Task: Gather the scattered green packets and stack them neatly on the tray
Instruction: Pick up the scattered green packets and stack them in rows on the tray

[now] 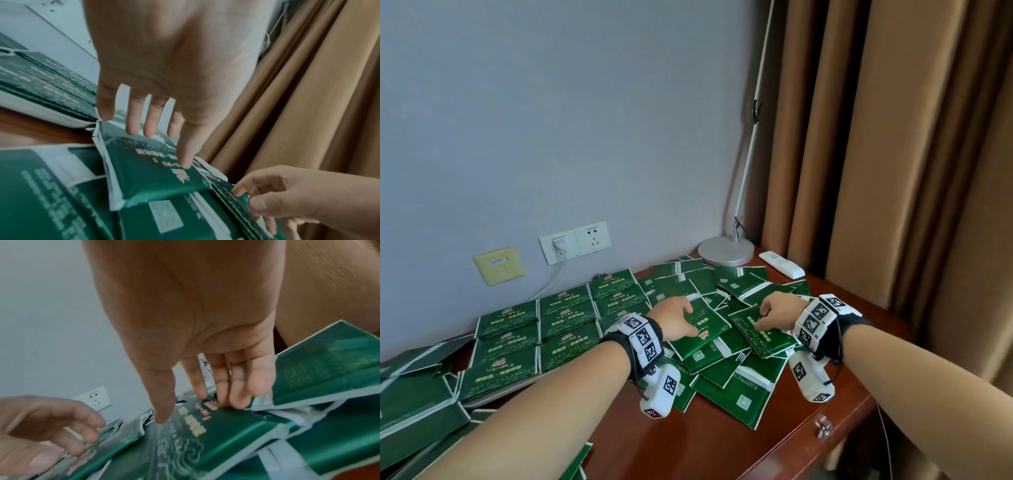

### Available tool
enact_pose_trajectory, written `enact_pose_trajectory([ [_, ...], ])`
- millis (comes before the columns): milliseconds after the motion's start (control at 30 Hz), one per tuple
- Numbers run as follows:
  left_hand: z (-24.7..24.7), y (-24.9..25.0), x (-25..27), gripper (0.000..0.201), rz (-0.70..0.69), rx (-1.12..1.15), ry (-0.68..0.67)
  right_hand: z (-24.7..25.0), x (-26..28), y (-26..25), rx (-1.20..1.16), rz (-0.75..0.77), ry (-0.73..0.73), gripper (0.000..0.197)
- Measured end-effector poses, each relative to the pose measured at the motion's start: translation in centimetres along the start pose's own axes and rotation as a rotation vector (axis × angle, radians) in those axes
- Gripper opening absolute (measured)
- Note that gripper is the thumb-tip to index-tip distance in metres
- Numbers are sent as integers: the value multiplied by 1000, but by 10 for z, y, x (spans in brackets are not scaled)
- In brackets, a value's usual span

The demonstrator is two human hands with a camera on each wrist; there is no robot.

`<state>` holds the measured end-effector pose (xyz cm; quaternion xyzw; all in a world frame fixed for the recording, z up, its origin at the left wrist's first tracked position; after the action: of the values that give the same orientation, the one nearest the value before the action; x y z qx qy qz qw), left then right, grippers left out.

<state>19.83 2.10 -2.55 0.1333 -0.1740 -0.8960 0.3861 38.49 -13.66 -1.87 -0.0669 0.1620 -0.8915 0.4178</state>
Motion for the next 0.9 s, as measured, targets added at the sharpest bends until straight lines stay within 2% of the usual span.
enact_pose_trajectory([
  [133, -13, 5, -3, 72, -24, -24, -48, -15, -2, 5, 107, 23, 4, 67],
  [233, -19, 4, -3, 77, -30, -54, -52, -22, -3, 6, 141, 16, 25, 73],
  [400, -19, 5, -3, 84, -15, -49, -35, -27, -5, 9, 115, -3, 50, 87],
  [500, -18, 7, -3, 90, -29, -75, -8, -26, -4, 7, 42, -17, 121, 95],
  [667, -15, 10, -4, 100, -32, -48, 9, -17, -5, 0, -126, -48, 173, 94],
  [800, -6, 10, -3, 82, 5, 63, -24, 0, -6, -12, -266, -11, 276, 79],
  [900, 8, 8, 1, 72, 53, 168, 19, 15, -5, -31, -355, 49, 383, 69],
])
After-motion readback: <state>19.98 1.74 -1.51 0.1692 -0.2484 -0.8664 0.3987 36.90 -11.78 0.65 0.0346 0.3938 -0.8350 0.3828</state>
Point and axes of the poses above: each hand's wrist, its own x-axis away from the middle knuckle, its own z-axis out of the back of the hand, y = z × x, the point moved 3 cm from there along -x, towards the middle knuckle, and after that the axes turned 15 degrees about y, right-handed, at the moved point
